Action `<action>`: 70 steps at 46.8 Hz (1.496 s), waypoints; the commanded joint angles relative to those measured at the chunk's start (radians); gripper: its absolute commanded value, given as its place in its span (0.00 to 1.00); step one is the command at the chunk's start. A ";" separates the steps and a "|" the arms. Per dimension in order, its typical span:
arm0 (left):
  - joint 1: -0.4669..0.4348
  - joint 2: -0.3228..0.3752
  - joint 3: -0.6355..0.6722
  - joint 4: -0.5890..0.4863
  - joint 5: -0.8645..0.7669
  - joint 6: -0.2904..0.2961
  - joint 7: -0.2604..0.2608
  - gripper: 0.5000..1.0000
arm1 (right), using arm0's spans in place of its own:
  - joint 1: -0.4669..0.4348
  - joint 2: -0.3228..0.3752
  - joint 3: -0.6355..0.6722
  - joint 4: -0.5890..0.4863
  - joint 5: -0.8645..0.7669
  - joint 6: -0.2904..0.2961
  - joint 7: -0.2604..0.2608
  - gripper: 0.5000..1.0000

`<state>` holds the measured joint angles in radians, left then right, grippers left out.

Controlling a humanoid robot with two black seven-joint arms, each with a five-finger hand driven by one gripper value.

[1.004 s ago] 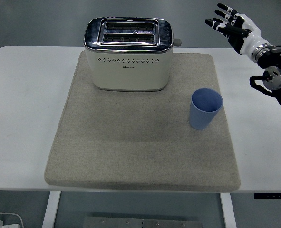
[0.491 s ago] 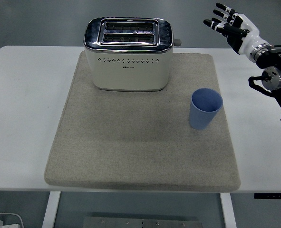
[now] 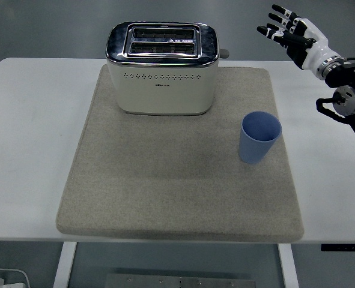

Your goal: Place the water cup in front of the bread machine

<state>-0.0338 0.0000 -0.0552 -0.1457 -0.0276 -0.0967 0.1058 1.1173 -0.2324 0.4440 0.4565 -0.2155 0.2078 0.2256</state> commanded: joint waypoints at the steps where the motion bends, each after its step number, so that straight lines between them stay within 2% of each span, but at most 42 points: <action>1: 0.000 0.000 0.000 0.000 0.000 0.000 0.000 1.00 | -0.011 -0.013 -0.002 0.024 -0.002 0.008 0.000 0.90; 10: 0.000 0.000 0.000 0.000 0.000 0.000 0.000 1.00 | -0.033 -0.051 -0.013 0.077 -0.019 0.018 0.006 0.90; 19: 0.000 0.000 0.000 0.000 0.000 0.000 0.000 1.00 | -0.070 -0.134 -0.036 0.171 -0.025 0.018 0.011 0.90; 24: 0.000 0.000 0.000 0.000 0.000 0.000 0.000 1.00 | -0.105 -0.223 -0.050 0.272 -0.053 0.028 0.043 0.90; 32: -0.002 0.000 0.000 0.000 0.000 0.000 0.000 1.00 | -0.171 -0.352 -0.050 0.402 -0.085 0.033 0.060 0.90; 45: -0.002 0.000 0.000 0.000 0.000 0.000 0.000 1.00 | -0.274 -0.567 -0.041 0.631 -0.134 0.053 0.123 0.90; 52: 0.000 0.000 0.000 0.000 0.000 0.000 0.000 1.00 | -0.323 -0.657 -0.033 0.725 -0.172 0.053 0.169 0.90; 58: 0.000 0.000 0.000 0.000 0.000 0.000 0.000 1.00 | -0.356 -0.688 -0.030 0.761 -0.229 0.053 0.231 0.90; 70: 0.000 0.000 0.000 0.000 0.000 0.000 0.000 1.00 | -0.427 -0.690 -0.027 0.772 -0.392 0.024 0.351 0.89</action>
<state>-0.0342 0.0000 -0.0552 -0.1457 -0.0277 -0.0966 0.1058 0.7090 -0.9231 0.4176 1.2287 -0.5698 0.2468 0.5509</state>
